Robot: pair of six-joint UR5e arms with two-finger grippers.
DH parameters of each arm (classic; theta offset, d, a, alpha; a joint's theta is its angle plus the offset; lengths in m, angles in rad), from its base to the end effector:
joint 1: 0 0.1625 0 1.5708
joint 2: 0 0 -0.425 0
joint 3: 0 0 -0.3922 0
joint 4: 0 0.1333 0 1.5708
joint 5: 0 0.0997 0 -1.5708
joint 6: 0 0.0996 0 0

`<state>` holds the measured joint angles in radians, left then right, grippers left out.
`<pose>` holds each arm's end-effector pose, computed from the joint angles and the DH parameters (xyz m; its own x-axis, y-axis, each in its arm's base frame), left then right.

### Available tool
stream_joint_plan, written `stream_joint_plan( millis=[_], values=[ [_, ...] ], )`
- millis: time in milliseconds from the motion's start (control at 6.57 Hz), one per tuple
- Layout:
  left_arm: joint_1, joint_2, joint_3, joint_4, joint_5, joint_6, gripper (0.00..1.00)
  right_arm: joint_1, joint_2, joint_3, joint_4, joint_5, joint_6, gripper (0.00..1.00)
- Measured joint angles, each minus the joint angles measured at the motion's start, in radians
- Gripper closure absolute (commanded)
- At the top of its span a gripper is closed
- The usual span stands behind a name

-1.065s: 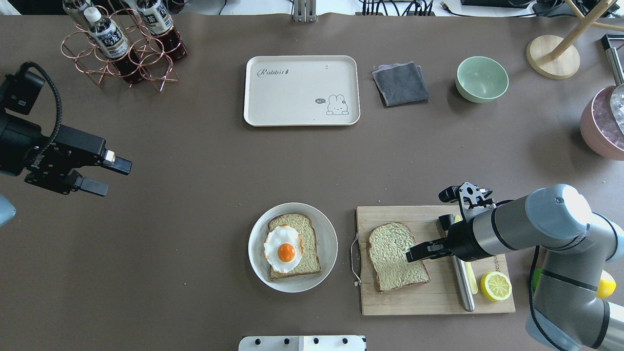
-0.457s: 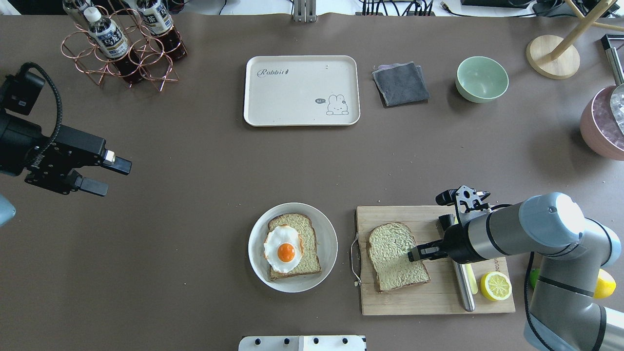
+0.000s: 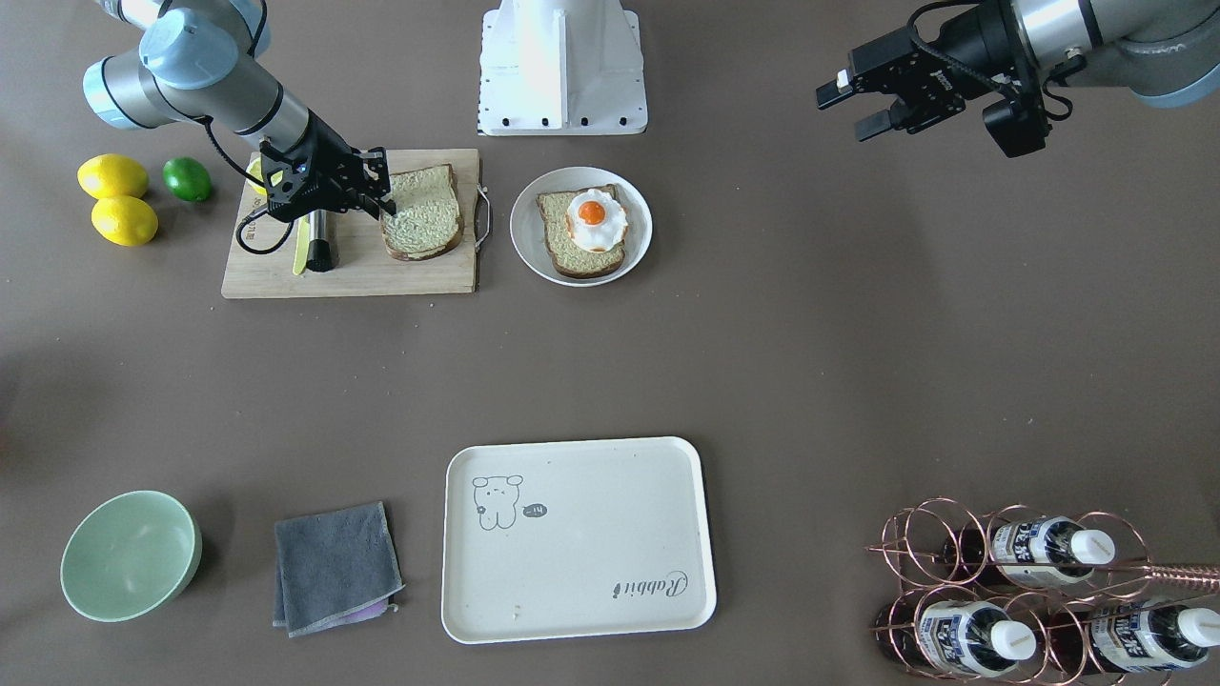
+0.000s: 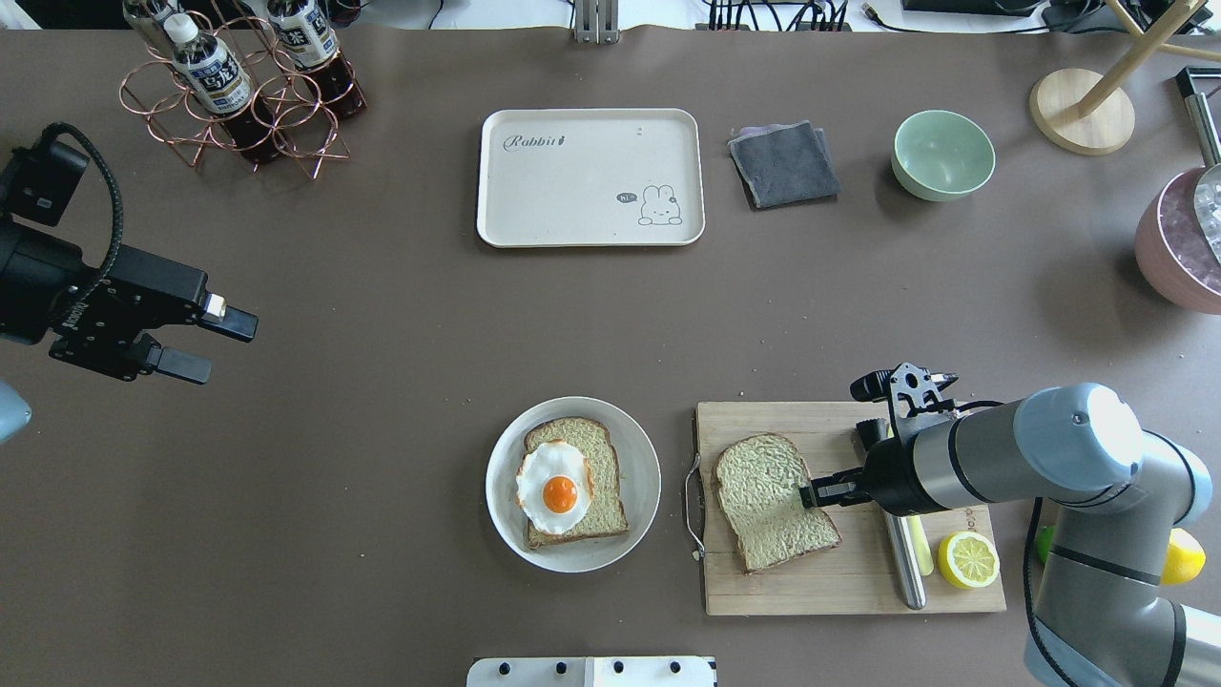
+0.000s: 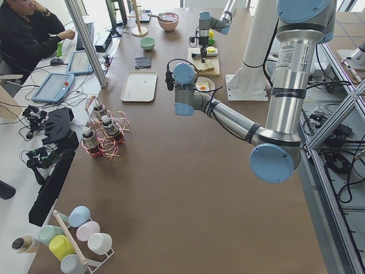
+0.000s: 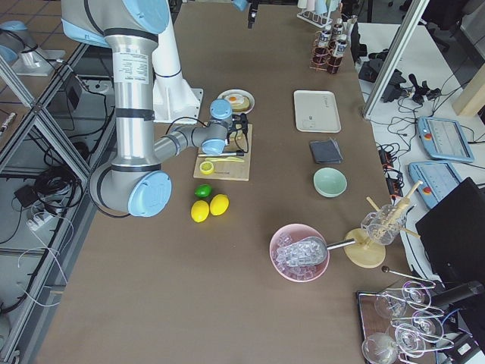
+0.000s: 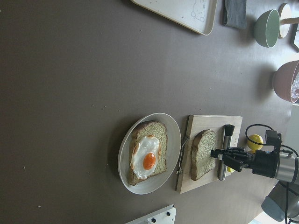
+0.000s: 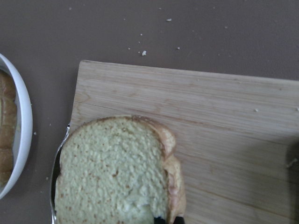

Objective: Make sandwich and place on tray
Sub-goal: 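Grasp the edge of the bread slice with the right gripper, then lift the bread slice and carry it over the egg toast on the plate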

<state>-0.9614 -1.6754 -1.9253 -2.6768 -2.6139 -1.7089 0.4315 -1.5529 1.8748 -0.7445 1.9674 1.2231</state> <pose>0.2169 -0.3933 0.3120 0.0145 -0.1418 -0.9898 -0.0804 0.9865 -0.1425 -0.4185 -0.2971 0.4101 0.3727 -0.1744 0.9114 0.0651 0.9847 0.1618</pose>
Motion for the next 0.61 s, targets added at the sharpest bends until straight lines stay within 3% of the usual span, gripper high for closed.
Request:
stream_joint_plan(
  millis=[609],
  values=[
    [0.001, -0.003, 0.005, 0.000, 0.001, 0.000, 0.02, 0.056, 0.030, 0.019, 0.131, 0.070, 0.077, 1.00]
  ],
)
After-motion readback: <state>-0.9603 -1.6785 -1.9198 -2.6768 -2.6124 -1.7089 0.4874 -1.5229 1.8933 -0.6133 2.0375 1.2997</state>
